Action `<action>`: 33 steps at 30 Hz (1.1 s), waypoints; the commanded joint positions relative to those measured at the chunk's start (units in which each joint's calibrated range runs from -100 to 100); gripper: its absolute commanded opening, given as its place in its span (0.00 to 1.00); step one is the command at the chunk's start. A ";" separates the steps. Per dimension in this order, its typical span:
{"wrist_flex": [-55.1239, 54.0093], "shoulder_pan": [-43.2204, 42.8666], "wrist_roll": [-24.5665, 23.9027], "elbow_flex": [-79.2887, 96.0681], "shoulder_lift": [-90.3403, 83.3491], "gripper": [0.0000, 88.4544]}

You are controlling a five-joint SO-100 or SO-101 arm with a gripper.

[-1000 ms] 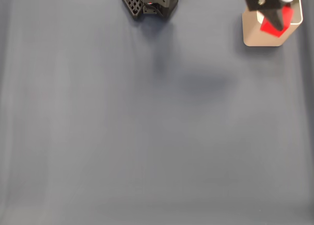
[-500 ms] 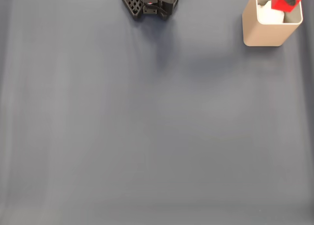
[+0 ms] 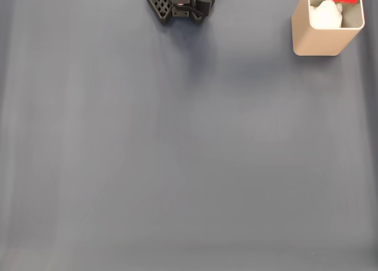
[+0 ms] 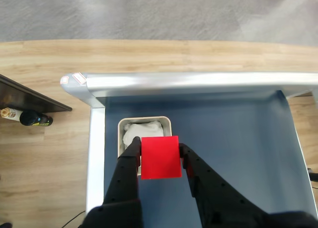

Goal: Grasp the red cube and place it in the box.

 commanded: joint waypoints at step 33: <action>-2.87 -2.29 -2.83 0.29 2.28 0.00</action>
